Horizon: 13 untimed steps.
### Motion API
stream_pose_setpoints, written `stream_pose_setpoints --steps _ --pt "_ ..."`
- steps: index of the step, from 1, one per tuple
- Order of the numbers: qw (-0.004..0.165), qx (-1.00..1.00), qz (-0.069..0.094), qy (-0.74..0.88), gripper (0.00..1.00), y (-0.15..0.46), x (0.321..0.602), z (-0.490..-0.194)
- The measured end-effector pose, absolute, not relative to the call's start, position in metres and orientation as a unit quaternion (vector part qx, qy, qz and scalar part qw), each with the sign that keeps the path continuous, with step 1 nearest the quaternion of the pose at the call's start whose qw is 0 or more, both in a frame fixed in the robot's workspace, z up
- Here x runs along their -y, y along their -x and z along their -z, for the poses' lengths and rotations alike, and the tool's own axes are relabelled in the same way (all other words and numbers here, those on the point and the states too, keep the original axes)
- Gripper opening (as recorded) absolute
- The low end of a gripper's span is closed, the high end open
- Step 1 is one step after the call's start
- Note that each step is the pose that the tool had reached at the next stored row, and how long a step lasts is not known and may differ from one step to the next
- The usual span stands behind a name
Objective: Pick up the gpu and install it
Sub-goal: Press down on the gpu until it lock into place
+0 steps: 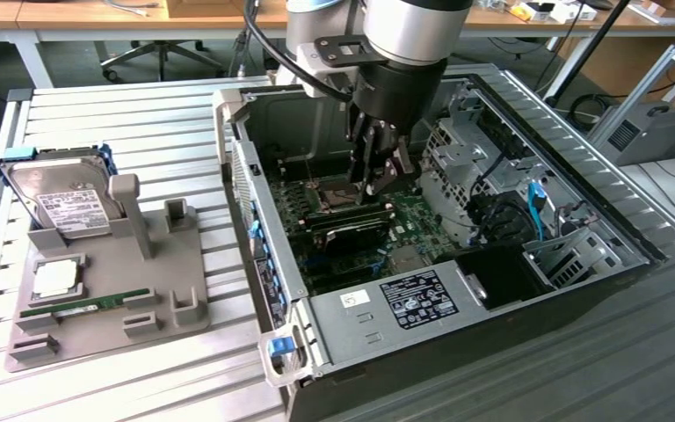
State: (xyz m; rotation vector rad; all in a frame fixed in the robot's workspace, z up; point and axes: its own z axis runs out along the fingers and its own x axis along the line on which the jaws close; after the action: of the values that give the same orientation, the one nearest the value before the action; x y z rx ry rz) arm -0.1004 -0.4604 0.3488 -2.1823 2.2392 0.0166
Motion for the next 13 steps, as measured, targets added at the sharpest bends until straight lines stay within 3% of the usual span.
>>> stream_pose_setpoints --steps 4,8,13 --pt "0.007 -0.716 -0.005 0.698 0.40 0.1004 0.4604 -0.3488" --pt "0.007 -0.716 -0.005 0.698 0.11 0.1004 0.4603 -0.3488" --pt "0.007 -0.716 -0.005 0.698 0.11 0.1043 0.4602 -0.3479"
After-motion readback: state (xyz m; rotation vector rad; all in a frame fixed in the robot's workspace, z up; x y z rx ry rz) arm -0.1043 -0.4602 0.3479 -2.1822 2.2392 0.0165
